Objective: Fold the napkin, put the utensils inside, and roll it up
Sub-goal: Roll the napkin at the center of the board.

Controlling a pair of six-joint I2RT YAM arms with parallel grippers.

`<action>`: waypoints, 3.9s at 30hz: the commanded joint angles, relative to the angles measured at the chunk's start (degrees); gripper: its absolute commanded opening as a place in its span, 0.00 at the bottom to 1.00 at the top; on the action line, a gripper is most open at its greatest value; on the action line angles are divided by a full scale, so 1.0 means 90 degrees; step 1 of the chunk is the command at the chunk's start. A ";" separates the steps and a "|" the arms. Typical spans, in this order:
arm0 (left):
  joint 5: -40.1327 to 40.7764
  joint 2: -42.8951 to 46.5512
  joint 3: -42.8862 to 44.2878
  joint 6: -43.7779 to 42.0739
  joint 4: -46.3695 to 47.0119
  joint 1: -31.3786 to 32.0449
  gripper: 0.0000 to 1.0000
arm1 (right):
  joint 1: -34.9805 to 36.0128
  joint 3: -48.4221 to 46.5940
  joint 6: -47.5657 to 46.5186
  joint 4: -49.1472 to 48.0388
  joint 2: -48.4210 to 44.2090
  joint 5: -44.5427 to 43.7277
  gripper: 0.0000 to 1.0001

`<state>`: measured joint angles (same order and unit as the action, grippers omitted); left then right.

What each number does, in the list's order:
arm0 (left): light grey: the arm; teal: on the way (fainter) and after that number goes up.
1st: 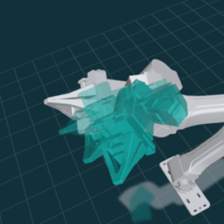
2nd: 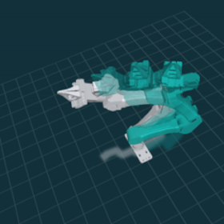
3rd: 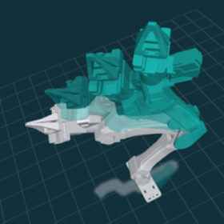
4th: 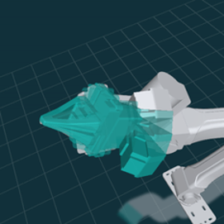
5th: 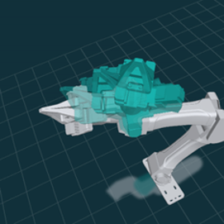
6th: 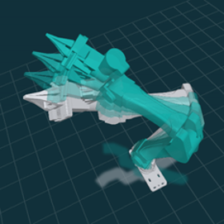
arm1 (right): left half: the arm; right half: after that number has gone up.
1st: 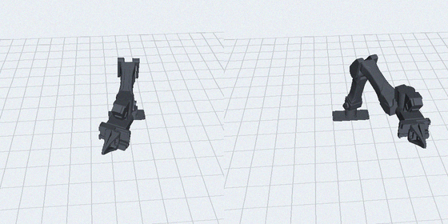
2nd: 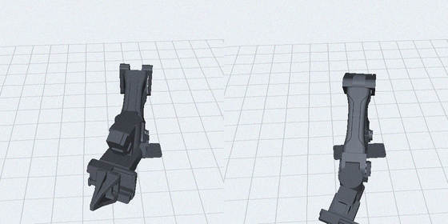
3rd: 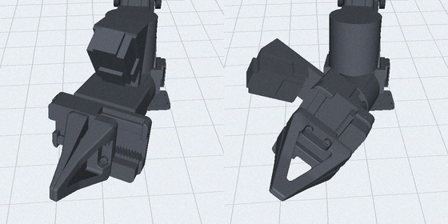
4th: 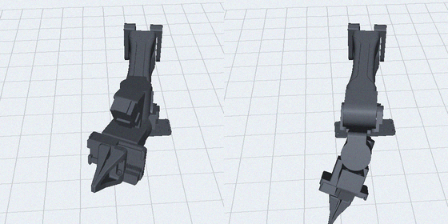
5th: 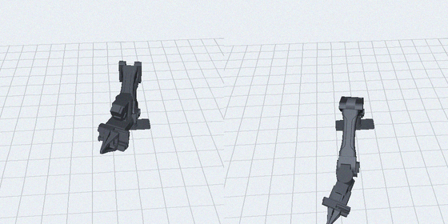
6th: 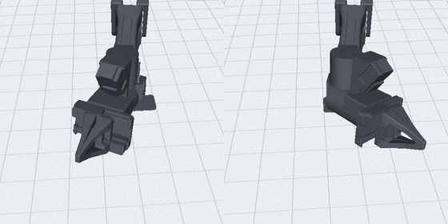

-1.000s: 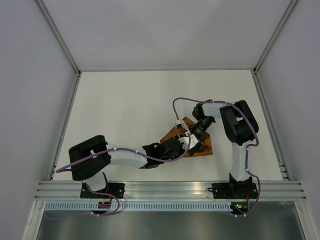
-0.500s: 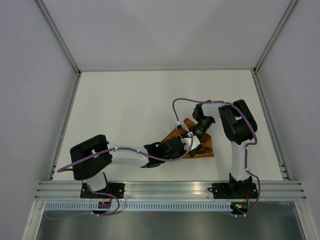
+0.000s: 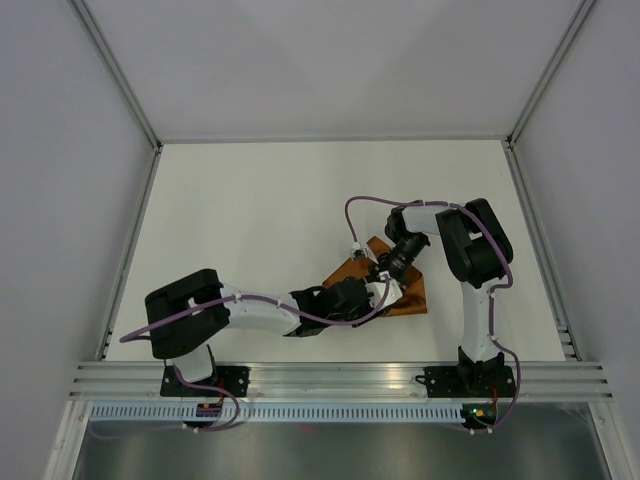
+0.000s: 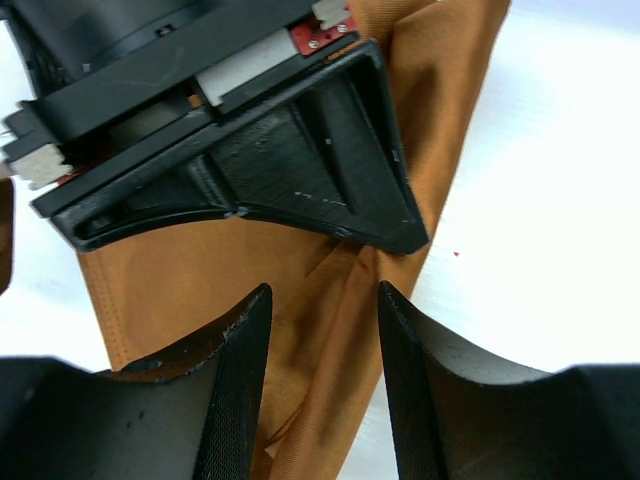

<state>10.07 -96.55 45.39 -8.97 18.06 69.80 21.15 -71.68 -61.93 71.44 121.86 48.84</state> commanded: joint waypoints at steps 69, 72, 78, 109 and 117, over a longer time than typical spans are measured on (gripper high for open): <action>-0.3275 -0.1322 -0.0082 0.1397 0.1214 -0.0850 0.02 | -0.2133 -0.0464 0.1257 -0.1502 -0.2182 -0.0417 0.48; -0.3695 -0.1371 -0.0248 0.1680 0.1527 -0.1173 0.02 | -0.2310 -0.0289 0.1110 -0.1560 -0.2475 -0.0446 0.48; -0.4418 -0.1664 -0.0131 0.1973 0.1557 -0.1486 0.02 | -0.2486 0.0355 0.0701 -0.1794 -0.3061 -0.0407 0.48; -0.5435 -0.2602 0.0289 0.2608 0.1714 -0.2004 0.02 | 0.0315 0.3443 0.0280 -0.3914 -0.5172 -0.1734 0.56; -0.5484 -0.2670 0.0309 0.2608 0.1713 -0.2033 0.02 | 0.0726 0.3902 0.0553 -0.4518 -0.5035 -0.2096 0.54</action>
<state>-41.52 -116.62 49.21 16.23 39.40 51.48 26.39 -37.52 -58.70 35.16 76.42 31.73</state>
